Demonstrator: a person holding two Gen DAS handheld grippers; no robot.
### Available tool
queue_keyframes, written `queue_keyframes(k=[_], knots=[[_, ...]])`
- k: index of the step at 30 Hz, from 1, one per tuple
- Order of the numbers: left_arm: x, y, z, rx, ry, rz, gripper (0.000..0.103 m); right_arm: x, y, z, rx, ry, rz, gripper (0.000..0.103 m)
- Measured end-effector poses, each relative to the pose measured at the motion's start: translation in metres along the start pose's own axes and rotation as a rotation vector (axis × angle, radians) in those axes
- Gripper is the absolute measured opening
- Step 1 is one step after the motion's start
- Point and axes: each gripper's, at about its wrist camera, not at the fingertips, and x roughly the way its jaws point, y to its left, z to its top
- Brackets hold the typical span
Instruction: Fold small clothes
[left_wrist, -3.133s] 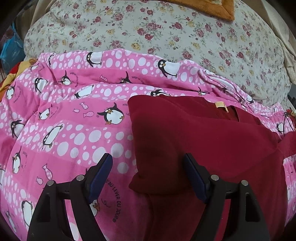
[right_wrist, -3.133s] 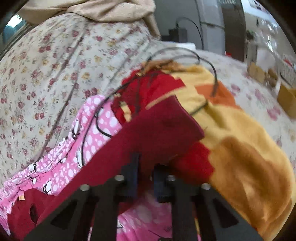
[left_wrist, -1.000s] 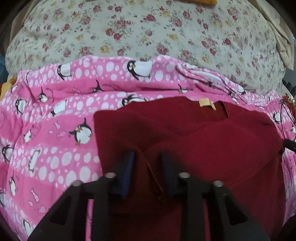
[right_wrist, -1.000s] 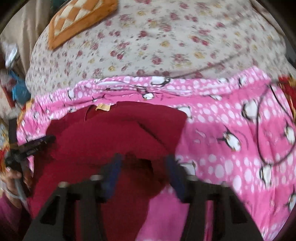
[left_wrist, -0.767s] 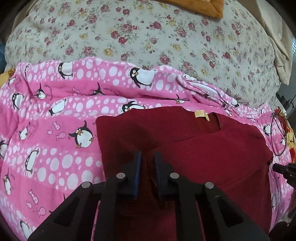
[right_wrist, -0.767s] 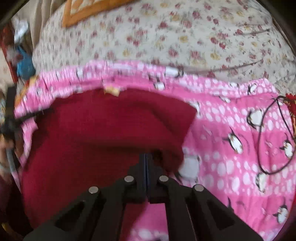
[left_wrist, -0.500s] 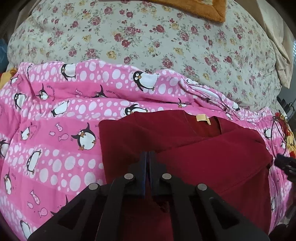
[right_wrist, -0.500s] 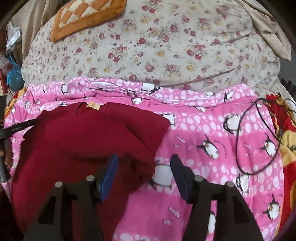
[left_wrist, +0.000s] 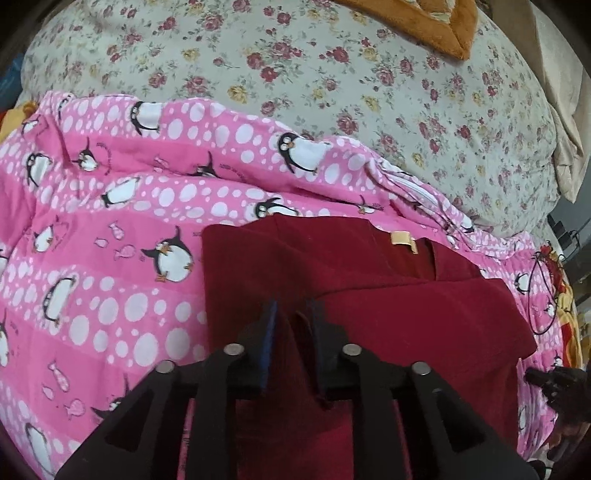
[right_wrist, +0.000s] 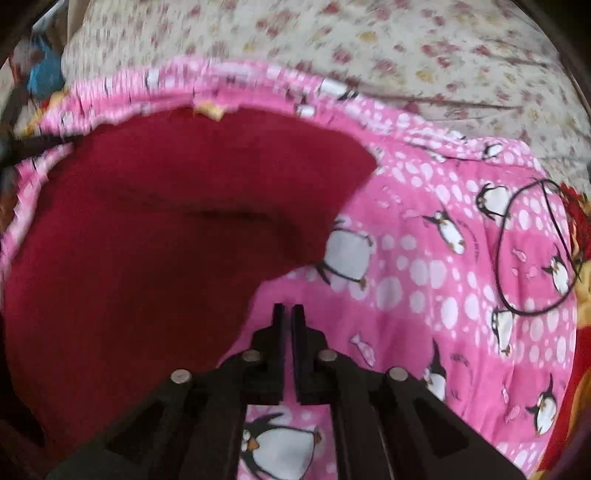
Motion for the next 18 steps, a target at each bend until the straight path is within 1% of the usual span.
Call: queue_keyframes(k=[1, 2, 3, 4, 5, 8, 10, 11, 13, 14, 15, 16, 18], knots=[[0.001, -0.003, -0.001, 0.008, 0.000, 0.002, 0.015, -0.012, -0.007, 0.001, 0.051, -0.049, 0.022, 0.021], [0.003, -0.007, -0.002, 0.025, 0.000, 0.009, 0.015, -0.022, -0.011, 0.003, 0.084, -0.090, 0.033, 0.028], [0.004, -0.010, -0.003, 0.040, 0.001, 0.016, 0.015, -0.027, -0.014, 0.005, 0.101, -0.119, 0.038, 0.039], [0.006, -0.015, -0.005, 0.062, 0.005, 0.024, 0.015, -0.035, -0.017, 0.008, 0.119, -0.158, 0.040, 0.044], [0.008, -0.017, -0.005, 0.073, 0.007, 0.023, 0.015, -0.039, -0.020, 0.012, 0.132, -0.188, 0.037, 0.044], [0.013, -0.026, -0.008, 0.100, 0.018, 0.009, 0.015, -0.030, -0.024, 0.027, 0.162, -0.200, 0.025, 0.044], [0.020, -0.035, -0.012, 0.149, 0.032, 0.026, 0.015, -0.020, -0.028, 0.037, 0.196, -0.206, 0.043, 0.044], [0.024, -0.038, -0.015, 0.171, 0.041, 0.037, 0.015, -0.012, -0.032, 0.043, 0.225, -0.201, 0.067, 0.044], [0.026, -0.046, -0.020, 0.221, 0.027, 0.069, 0.009, 0.004, -0.038, 0.053, 0.275, -0.192, 0.082, 0.046], [0.025, -0.047, -0.021, 0.227, 0.023, 0.061, 0.002, 0.012, -0.041, 0.056, 0.293, -0.185, 0.079, 0.048], [0.022, -0.048, -0.020, 0.226, 0.013, 0.056, 0.001, 0.020, -0.045, 0.060, 0.310, -0.177, 0.069, 0.054], [0.018, -0.048, -0.018, 0.219, 0.001, 0.047, 0.001, 0.032, -0.051, 0.064, 0.337, -0.162, 0.055, 0.057], [0.004, -0.041, -0.009, 0.182, -0.044, 0.007, 0.000, 0.046, -0.059, 0.068, 0.387, -0.139, 0.062, 0.057]])
